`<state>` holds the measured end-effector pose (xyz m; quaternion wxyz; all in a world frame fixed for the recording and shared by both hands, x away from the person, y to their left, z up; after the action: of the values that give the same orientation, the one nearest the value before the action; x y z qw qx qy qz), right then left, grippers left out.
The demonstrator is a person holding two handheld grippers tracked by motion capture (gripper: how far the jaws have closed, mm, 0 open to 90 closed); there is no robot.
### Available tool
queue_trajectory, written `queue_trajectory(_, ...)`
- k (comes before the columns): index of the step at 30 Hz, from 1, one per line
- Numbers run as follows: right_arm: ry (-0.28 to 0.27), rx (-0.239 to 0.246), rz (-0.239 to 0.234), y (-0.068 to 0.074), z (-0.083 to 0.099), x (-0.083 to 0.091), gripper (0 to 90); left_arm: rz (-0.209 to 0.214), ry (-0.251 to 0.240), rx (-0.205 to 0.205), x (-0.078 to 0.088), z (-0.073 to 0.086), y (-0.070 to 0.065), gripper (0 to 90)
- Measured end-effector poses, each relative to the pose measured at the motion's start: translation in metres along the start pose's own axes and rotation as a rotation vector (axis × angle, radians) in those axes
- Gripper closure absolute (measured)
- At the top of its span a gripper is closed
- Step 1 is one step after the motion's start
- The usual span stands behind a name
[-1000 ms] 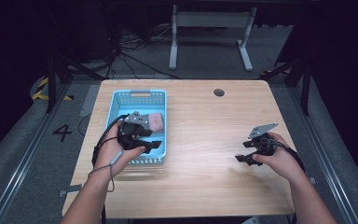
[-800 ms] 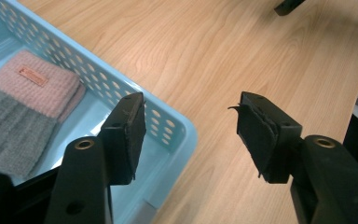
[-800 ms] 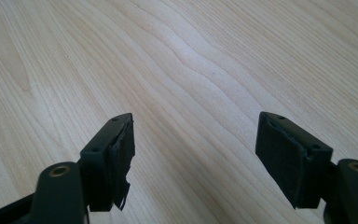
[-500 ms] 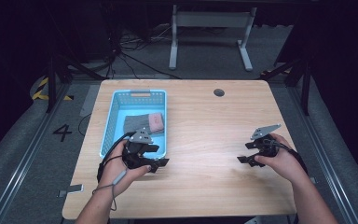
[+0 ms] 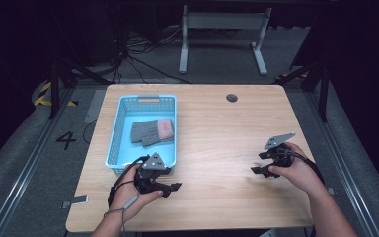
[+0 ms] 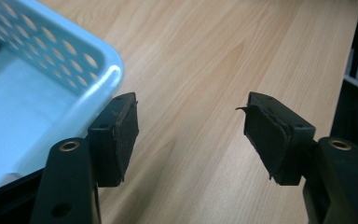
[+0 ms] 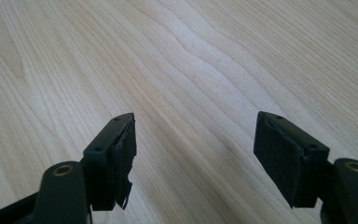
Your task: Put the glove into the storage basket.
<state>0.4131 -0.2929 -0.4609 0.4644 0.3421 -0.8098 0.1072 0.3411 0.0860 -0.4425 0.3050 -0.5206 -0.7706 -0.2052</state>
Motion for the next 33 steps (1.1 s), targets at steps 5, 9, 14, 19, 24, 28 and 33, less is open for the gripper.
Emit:
queue_trajectory(5,0.002,0.005,0.005,-0.004,0.002,-0.005,30.3,0.01,0.027,-0.034,-0.02,0.01,-0.007,34.3)
queue_trajectory(9,-0.004,0.006,0.01,-0.006,0.003,-0.008,30.5,-0.012,0.065,-0.064,-0.034,0.015,-0.01,34.0)
queue_trajectory(14,-0.031,0.02,0.021,-0.008,0.003,-0.011,30.7,-0.02,0.073,-0.057,-0.038,0.017,-0.007,32.8)
queue_trajectory(19,-0.02,0.022,0.027,-0.011,0.006,-0.016,32.3,-0.003,0.072,-0.043,-0.039,0.018,-0.006,32.5)
queue_trajectory(24,-0.028,0.038,0.034,-0.011,0.004,-0.017,37.4,0.0,0.07,-0.017,-0.036,0.018,-0.006,31.9)
queue_trajectory(28,-0.049,0.031,0.021,-0.008,0.002,-0.018,39.1,-0.013,0.083,-0.009,-0.034,0.02,-0.006,31.9)
queue_trajectory(33,-0.076,0.027,0.011,-0.006,-0.003,-0.017,40.1,-0.011,0.081,-0.004,-0.032,0.021,-0.007,31.9)
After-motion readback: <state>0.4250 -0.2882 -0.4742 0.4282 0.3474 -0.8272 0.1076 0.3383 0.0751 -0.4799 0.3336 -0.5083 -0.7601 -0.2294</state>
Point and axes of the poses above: each handheld gripper's, and its own axes: x roughly backward along the jaws, z roughly out of its underside, y roughly to its left, the point moved 4 cm from there along -x, roughly forward along the jaws, and after that the axes turned 12 degrees about -x, right-handed, at the moved point
